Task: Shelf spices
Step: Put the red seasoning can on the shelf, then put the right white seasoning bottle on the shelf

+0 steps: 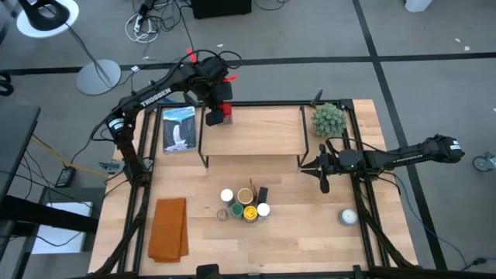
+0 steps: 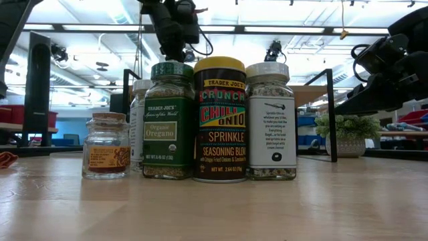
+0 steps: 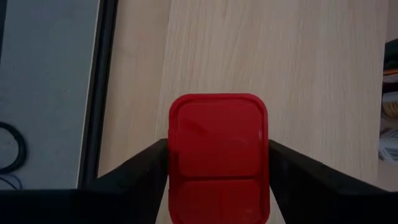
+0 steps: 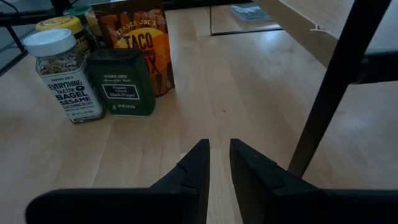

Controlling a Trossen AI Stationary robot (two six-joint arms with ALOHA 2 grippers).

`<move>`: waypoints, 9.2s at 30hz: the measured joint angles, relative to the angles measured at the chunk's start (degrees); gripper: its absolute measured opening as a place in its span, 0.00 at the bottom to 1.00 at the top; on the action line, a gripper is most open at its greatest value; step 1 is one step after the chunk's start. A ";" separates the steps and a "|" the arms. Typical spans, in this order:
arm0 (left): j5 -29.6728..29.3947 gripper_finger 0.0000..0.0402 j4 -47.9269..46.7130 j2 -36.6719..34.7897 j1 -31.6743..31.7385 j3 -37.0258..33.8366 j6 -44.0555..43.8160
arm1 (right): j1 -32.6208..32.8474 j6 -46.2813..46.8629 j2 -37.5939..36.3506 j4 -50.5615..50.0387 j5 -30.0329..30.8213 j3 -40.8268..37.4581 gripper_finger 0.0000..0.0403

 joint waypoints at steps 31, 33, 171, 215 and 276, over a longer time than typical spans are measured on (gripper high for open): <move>-0.11 0.69 -2.68 0.00 0.02 8.68 -0.46 | 0.00 0.00 0.02 0.15 0.02 0.00 0.16; -0.10 0.69 -3.71 0.00 0.02 10.13 -1.97 | 0.00 -0.02 0.01 0.19 0.00 0.00 0.16; -48.10 0.69 79.71 -44.68 -58.82 -79.01 -42.86 | 14.07 18.47 7.23 -33.03 6.73 23.16 0.01; -47.93 0.69 79.74 -44.68 -58.84 -79.01 -42.84 | 17.08 10.53 71.81 -55.72 2.28 90.33 0.01; -47.95 0.69 81.20 -44.66 -58.82 -78.97 -42.82 | 17.44 15.61 85.22 -58.49 -6.34 91.91 0.51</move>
